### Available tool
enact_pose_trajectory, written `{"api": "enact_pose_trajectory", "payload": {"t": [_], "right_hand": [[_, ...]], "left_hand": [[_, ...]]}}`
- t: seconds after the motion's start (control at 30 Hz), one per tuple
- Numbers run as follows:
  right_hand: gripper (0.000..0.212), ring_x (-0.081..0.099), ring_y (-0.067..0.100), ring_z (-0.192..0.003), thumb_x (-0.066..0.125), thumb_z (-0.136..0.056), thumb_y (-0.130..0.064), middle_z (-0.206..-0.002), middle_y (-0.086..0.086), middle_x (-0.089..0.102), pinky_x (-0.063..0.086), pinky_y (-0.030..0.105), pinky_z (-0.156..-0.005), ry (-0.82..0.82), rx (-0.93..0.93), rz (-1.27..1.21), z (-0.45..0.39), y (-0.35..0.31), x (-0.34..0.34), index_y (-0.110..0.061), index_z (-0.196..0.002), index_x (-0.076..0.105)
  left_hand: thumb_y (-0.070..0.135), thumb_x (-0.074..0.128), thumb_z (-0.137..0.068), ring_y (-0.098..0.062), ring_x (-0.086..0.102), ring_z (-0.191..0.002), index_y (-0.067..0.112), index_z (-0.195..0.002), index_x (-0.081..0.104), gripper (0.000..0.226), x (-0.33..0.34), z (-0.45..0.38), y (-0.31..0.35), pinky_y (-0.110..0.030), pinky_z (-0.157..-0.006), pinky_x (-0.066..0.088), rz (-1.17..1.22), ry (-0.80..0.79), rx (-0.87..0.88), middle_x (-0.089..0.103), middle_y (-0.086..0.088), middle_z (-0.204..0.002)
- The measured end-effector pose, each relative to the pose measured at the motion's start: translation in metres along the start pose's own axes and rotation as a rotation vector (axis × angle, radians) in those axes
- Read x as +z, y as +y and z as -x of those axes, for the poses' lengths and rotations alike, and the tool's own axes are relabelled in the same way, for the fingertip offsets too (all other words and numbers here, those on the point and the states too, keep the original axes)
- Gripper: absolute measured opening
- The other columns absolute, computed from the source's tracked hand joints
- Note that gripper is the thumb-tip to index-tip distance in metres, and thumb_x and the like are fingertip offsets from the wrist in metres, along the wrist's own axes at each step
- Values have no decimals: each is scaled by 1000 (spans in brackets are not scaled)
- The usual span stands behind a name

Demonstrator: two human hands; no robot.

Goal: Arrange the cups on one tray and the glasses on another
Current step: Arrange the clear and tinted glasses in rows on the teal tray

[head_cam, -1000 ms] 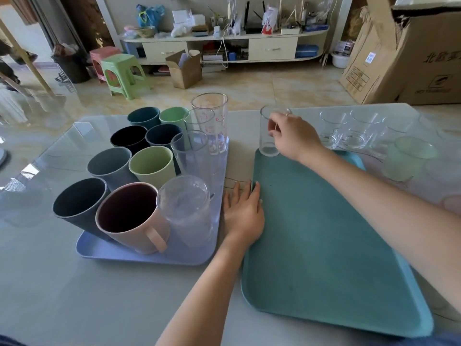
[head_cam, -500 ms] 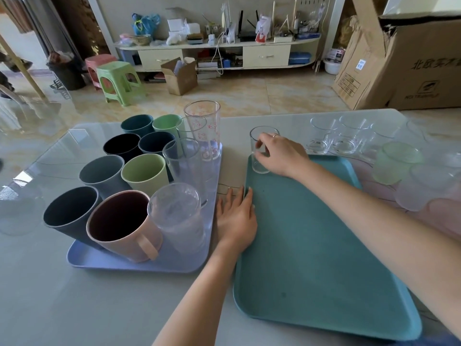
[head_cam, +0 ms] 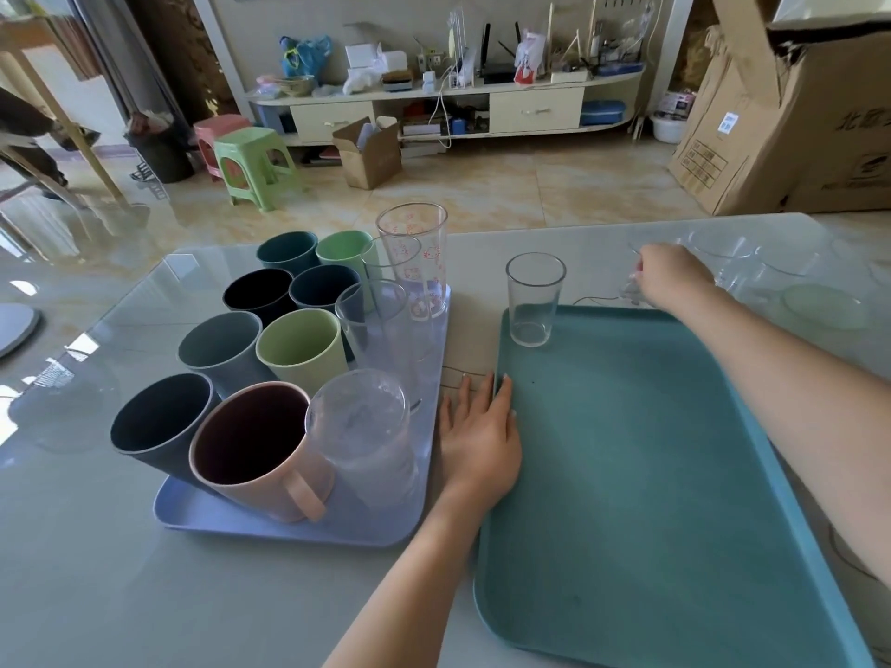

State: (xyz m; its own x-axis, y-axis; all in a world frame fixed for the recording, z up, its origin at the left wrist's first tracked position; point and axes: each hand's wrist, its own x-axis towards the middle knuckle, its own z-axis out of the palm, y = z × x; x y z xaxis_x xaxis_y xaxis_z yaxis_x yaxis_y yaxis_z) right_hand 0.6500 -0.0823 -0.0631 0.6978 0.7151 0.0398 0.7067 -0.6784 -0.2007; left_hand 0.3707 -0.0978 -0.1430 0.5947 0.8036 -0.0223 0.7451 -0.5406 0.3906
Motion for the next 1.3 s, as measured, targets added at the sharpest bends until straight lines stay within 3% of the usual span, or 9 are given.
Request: {"api": "enact_pose_trajectory", "payload": {"t": [0.17,0.37,0.57,0.67,0.77,0.9,1.03,1.17,1.3], "right_hand": [[18,50,27,-71,41,-95,-5,-83,11,60,35,28,-63,96,63,-218,7,2,3,-3,-94,59],[10,45,28,-74,49,-94,-8,-92,20,61,34,31,-63,284,-153,-169,53,14,-18,-4,-90,57],[12,59,28,-79,58,-88,-15,-83,4,67,47,32,-70,141,-190,-247,136,15,-23,-21,-78,60],[11,57,24,-78,57,-88,-15,-78,1,64,43,28,-64,31,-246,-229,167,3,-22,-19,-79,62],[12,60,25,-82,59,-86,-13,-79,0,65,50,34,-72,-39,-326,-276,179,-14,-15,-20,-77,62],[14,59,22,-82,55,-88,-13,-77,-10,57,49,33,-70,-72,-414,-210,177,-40,-4,-21,-81,62],[16,56,20,-81,49,-89,-7,-92,-3,63,46,31,-66,-25,-475,-154,167,-59,3,-18,-86,61],[19,45,11,-74,42,-92,-4,-98,0,60,30,25,-53,-18,-468,-102,162,-64,10,-14,-91,58],[13,50,15,-81,39,-96,-11,-100,2,54,36,29,-60,-62,-477,-64,160,-63,13,-11,-98,52]], "left_hand": [[28,23,-101,-18,-2,-147,27,-149,14,49,-1,1,0,-37,-118,-5,9,5,7,6,6,-159],[29,23,-101,-17,-3,-147,28,-149,15,49,-3,0,1,-37,-119,-5,39,-15,-8,7,6,-159],[25,29,-99,-15,2,-147,29,-148,20,50,-10,7,2,-34,-120,-3,152,-14,1,15,5,-158],[22,32,-98,-15,6,-147,26,-149,20,52,-13,18,-3,-32,-119,3,185,-37,28,18,-1,-157],[14,39,-94,-22,22,-143,23,-146,28,54,-12,35,-6,-33,-115,18,261,30,37,32,-7,-152],[8,46,-85,-26,47,-124,20,-137,39,54,-9,41,-5,-36,-102,40,447,138,-5,54,-3,-135],[7,46,-81,-26,53,-114,20,-128,49,49,-8,39,-4,-37,-96,44,431,188,1,59,-3,-126],[6,46,-83,-24,52,-116,20,-131,49,50,-6,38,-5,-34,-97,42,432,199,6,57,-3,-127],[7,46,-84,-24,50,-118,20,-134,47,52,-4,36,-7,-35,-99,41,423,202,9,56,-2,-130]]}}
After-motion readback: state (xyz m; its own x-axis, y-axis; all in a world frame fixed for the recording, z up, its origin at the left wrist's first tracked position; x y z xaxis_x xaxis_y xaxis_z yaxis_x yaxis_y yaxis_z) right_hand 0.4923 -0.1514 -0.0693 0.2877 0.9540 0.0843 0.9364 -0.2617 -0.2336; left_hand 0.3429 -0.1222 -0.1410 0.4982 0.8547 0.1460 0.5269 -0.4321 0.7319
